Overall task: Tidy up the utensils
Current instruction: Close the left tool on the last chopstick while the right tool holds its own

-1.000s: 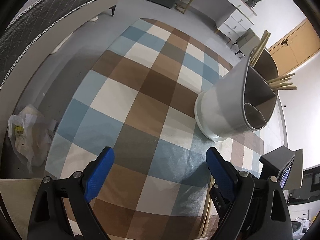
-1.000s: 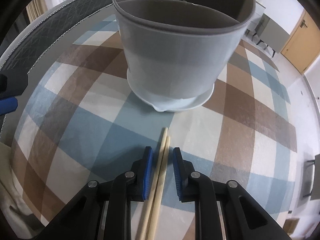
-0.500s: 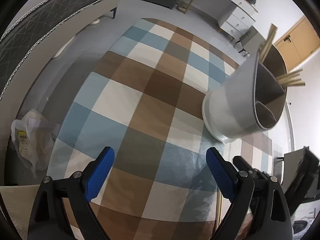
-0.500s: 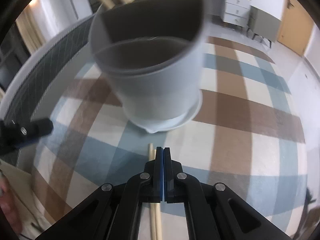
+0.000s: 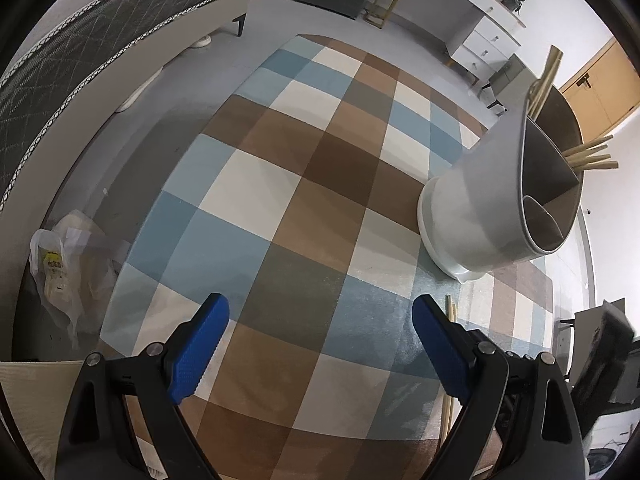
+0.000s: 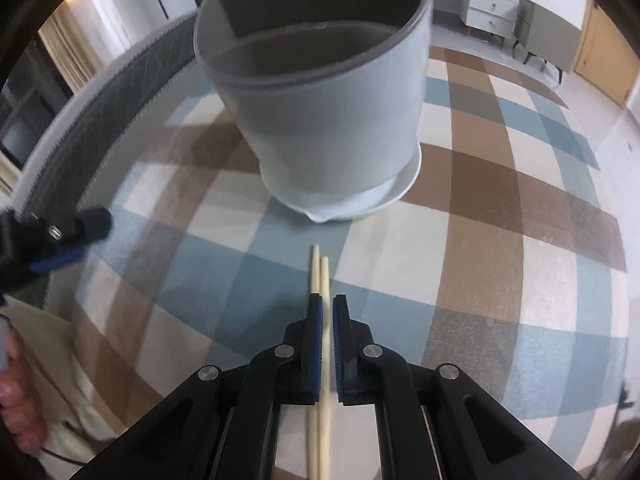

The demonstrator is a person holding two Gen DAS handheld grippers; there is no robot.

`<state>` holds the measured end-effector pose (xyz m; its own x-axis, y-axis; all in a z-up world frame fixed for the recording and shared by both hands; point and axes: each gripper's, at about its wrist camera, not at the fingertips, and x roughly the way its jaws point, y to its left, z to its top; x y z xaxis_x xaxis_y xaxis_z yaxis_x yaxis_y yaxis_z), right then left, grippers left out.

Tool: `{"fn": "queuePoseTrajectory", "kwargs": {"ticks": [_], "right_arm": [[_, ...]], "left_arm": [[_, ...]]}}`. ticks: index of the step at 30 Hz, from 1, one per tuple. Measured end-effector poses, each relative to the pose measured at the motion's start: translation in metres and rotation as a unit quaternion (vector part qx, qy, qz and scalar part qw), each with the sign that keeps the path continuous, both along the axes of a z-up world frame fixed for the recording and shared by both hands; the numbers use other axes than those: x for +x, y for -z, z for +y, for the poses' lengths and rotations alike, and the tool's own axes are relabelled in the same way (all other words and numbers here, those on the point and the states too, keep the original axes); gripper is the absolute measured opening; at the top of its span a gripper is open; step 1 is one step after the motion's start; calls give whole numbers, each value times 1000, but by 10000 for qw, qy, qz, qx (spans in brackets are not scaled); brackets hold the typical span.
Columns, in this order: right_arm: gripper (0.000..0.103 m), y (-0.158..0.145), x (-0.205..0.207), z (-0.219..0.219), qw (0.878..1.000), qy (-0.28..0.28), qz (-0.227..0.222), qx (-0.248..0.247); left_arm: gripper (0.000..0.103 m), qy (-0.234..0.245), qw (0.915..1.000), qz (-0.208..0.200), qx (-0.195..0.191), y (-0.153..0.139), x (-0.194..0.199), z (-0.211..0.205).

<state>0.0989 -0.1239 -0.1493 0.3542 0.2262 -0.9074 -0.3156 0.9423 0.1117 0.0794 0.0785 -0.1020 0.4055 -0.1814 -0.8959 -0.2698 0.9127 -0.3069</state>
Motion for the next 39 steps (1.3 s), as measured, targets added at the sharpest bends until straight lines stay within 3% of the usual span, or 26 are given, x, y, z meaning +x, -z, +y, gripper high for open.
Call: {"fn": "queuePoseTrajectory", "kwargs": {"ticks": [15,22,25,26,32,39], "right_arm": [[10,7,-5,33,9946,-452,-239,-904],[10,5,-5,34,9953,-392,-351,-810],[11,7,1,37,9965,-377,-390,-641],[5,7,3,36,9969,-366,-414,-552],[4,-2,12,-1,9982,237,-254,479],[4,-36,2,-79,9727,1183,-526,1924]], "left_arm": [[90,-124,9995,-21,-287,-2,5,10],[90,-69,9994,25,-334,0,6,8],[90,-63,9995,55,-296,1,6,10],[90,-74,9996,62,-276,2,6,11],[90,6,9996,152,-257,12,5,12],[90,695,9970,217,-267,16,6,-32]]}}
